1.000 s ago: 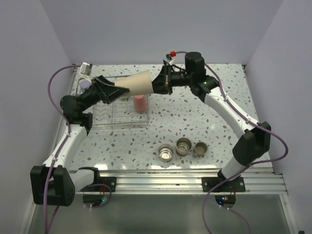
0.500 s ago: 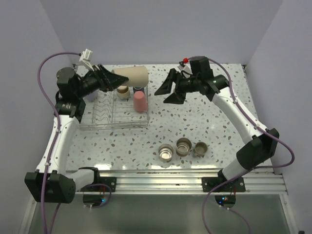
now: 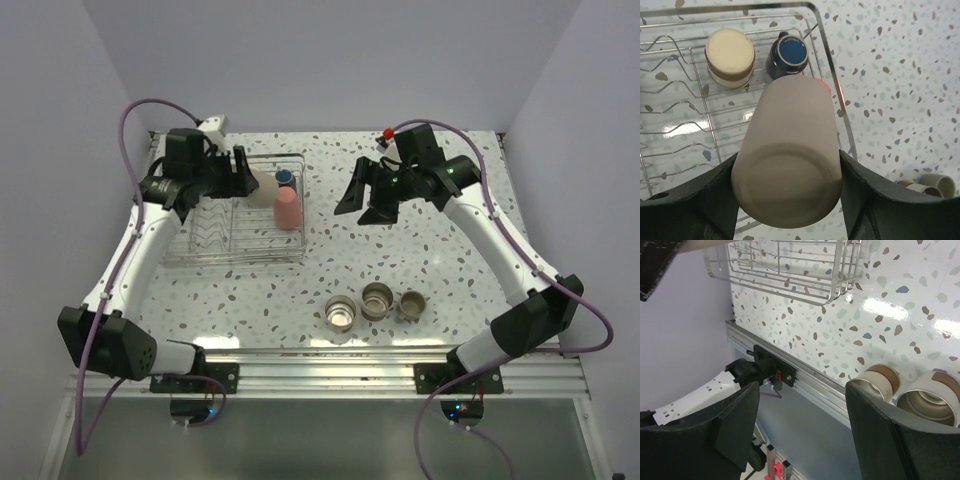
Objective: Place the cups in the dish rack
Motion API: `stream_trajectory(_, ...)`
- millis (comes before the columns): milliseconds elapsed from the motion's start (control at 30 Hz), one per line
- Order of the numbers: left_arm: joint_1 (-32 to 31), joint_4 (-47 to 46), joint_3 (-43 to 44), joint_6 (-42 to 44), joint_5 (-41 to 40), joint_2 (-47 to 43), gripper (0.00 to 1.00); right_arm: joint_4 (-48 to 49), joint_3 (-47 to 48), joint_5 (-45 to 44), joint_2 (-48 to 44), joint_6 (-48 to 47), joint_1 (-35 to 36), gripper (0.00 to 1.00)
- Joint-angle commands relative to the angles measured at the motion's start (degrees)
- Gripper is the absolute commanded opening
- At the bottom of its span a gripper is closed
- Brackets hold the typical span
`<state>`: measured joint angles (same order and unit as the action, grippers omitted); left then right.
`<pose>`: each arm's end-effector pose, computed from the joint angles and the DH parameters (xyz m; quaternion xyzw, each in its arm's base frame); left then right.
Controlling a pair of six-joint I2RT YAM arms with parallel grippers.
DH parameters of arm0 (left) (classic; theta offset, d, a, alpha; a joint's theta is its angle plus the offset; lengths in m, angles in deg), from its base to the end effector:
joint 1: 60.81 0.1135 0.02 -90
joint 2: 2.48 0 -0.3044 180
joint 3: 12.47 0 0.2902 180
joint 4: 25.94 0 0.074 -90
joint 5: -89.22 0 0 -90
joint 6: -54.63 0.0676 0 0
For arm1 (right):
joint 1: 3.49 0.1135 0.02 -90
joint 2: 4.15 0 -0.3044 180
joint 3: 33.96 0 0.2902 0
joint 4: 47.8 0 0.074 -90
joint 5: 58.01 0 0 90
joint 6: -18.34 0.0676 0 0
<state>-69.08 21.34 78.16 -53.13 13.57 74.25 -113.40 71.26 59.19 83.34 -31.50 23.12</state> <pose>0.3423 -0.0667 0.4027 -0.0132 0.8754 -0.2131 0.4337 0.3197 0.1947 0.4065 0.0231 0.9106 0.3755 0.1710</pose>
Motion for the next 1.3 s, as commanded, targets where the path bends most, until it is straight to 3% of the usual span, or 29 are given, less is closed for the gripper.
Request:
stream_trajectory(0,-4.9,4.28,3.13,4.58,-11.96,2.02,0.0,-2.32,2.33,-1.63,-0.47,-2.9,0.02,0.72)
stream_trajectory(233,-6.05,4.37,4.01,4.13,-21.73,5.62,0.0,-2.14,0.57,-1.27,-0.56,-3.6,0.02,0.72)
stream_trajectory(933,-8.25,-0.81,2.34,6.95,-24.02,17.57,0.0,-5.21,5.31,-4.61,4.1,-6.15,-0.07,0.71)
stream_trajectory(1033,-8.6,-2.03,1.47,6.77,-24.55,18.72,0.07,-6.09,6.63,-5.4,4.63,-6.67,-0.07,0.71)
stream_trajectory(1267,-9.04,-3.36,0.85,6.86,-24.98,20.91,0.34,-7.15,7.95,-6.37,5.24,-7.38,-0.07,0.72)
